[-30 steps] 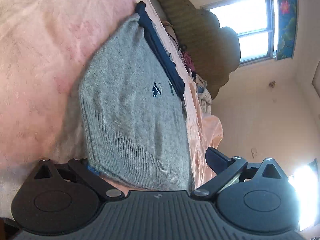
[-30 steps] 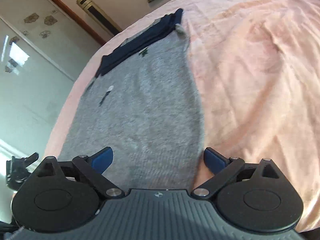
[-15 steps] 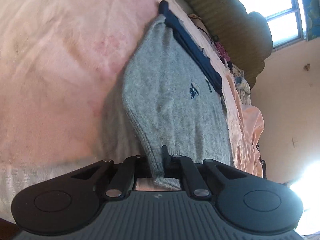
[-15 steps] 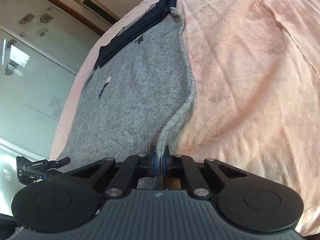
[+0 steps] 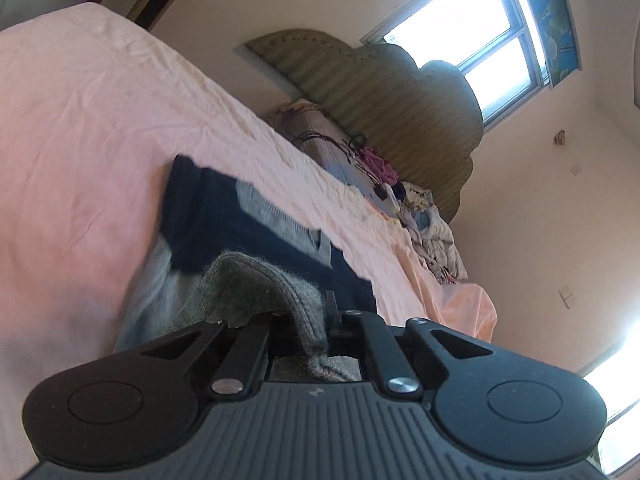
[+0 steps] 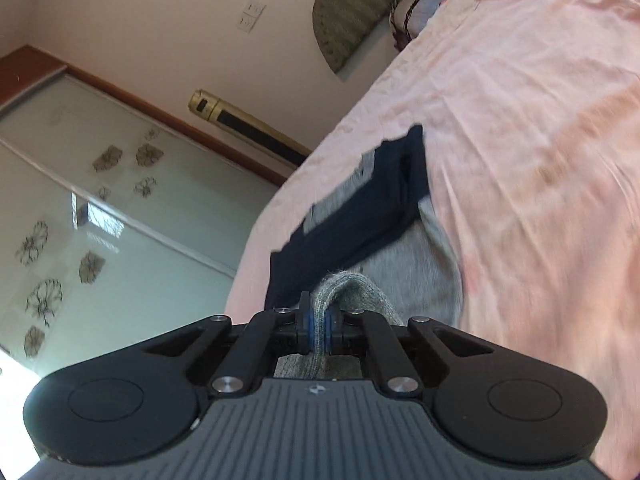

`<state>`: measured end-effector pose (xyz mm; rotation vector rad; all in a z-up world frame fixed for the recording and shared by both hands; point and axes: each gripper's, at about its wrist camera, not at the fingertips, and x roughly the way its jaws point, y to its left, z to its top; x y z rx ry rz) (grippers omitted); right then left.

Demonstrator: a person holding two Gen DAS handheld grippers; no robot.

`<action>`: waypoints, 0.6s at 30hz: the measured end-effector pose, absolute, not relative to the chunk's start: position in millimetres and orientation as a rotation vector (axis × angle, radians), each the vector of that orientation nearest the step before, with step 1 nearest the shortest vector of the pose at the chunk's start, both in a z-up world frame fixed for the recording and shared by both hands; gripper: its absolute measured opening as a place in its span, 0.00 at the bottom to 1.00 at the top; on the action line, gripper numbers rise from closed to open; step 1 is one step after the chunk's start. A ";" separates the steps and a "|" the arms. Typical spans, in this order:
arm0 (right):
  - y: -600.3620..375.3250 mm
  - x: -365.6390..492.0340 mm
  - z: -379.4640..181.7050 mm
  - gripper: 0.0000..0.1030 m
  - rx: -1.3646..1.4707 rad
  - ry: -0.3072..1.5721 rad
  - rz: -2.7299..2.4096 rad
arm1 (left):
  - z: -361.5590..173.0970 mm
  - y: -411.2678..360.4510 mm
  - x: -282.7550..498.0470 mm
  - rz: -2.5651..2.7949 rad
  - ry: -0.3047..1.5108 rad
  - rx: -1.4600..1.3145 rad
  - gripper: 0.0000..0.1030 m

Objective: Fold small clothes
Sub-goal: 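Grasp the hem with both grippers and lift it toward the collar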

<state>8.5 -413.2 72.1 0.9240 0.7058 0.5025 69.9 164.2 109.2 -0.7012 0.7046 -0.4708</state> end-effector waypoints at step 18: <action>-387.0 255.3 -10.6 0.72 1.075 0.699 0.302 | 53.8 163.5 272.7 -0.112 0.807 -0.648 0.58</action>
